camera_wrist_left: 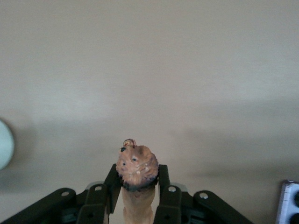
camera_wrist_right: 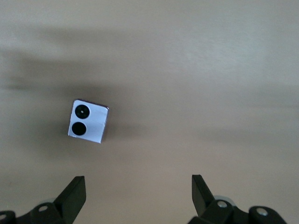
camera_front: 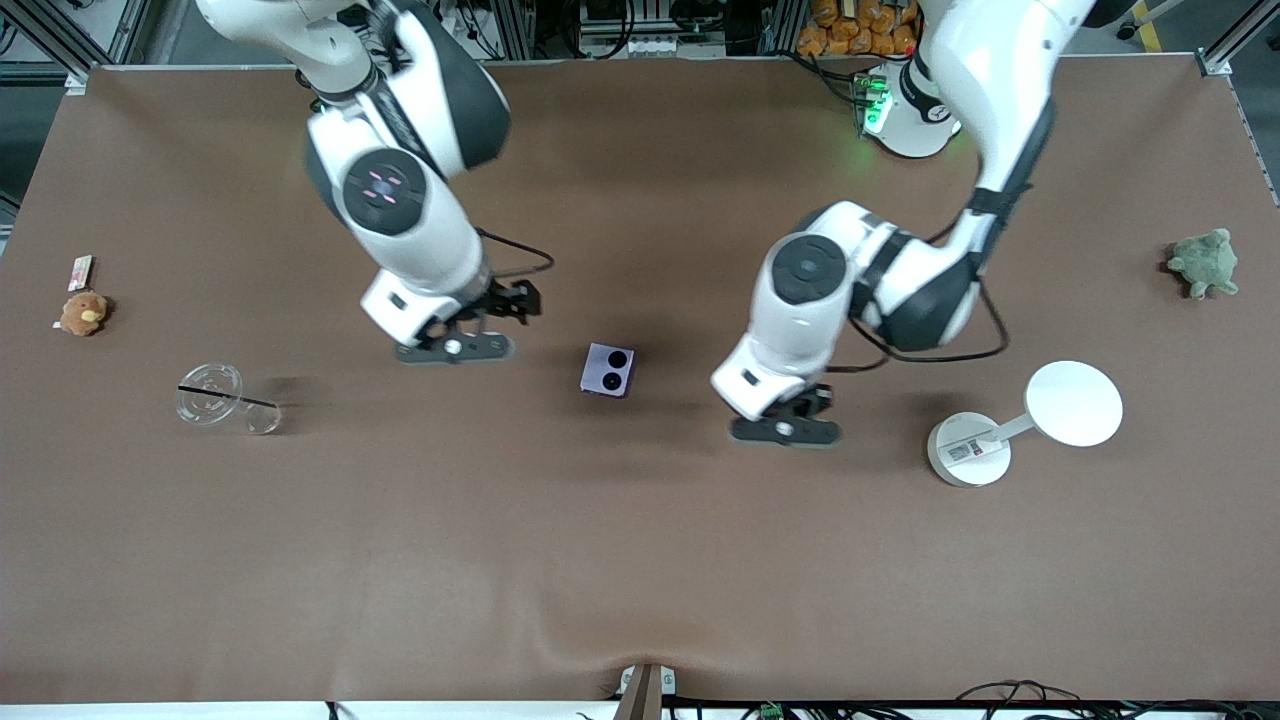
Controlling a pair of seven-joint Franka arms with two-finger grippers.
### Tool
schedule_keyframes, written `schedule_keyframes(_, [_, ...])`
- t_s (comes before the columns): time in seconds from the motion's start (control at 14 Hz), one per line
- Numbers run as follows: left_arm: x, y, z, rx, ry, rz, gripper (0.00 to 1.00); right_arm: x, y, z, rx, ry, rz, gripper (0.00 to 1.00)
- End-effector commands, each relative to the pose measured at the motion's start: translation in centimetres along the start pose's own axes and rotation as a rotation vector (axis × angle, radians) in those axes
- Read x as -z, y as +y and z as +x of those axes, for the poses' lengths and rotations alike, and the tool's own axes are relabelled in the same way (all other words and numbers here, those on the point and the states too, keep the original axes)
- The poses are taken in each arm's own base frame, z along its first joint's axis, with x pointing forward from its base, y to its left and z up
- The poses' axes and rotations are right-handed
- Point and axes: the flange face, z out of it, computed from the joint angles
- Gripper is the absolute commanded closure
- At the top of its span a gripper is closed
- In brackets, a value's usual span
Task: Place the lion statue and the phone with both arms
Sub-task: 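Carry the lion toward the lamp while the right gripper grasps the phone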
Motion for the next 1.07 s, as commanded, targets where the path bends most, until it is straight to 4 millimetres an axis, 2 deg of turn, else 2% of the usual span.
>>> schedule_keyframes(0.0, [-1.4,-4.6,0.5,0.0,-0.036,0.023,1.0,-2.0,-1.0,1.3,0.017,0.018,0.007,0.0])
schedule_keyframes(0.14, [-2.4,-7.9,1.1,-0.027,-0.058,0.03,1.0,-4.5,-2.5,2.0,0.012,0.038,0.026,0.0])
schedule_keyframes(0.29, [-3.5,-11.0,1.4,-0.042,-0.077,0.031,1.0,-6.8,-3.1,2.9,-0.031,0.05,0.035,0.0])
schedule_keyframes(0.43, [-4.6,-13.5,1.6,-0.079,-0.098,0.012,1.0,-9.8,-5.1,2.8,-0.001,0.064,0.033,0.0])
schedule_keyframes(0.57, [-5.9,-14.9,1.3,-0.077,-0.088,-0.011,1.0,-13.3,-6.1,2.9,-0.001,0.045,0.032,0.0])
schedule_keyframes(1.0, [-10.5,-18.5,1.0,-0.128,-0.063,-0.057,1.0,-19.5,-10.0,2.1,-0.146,0.09,0.068,0.0])
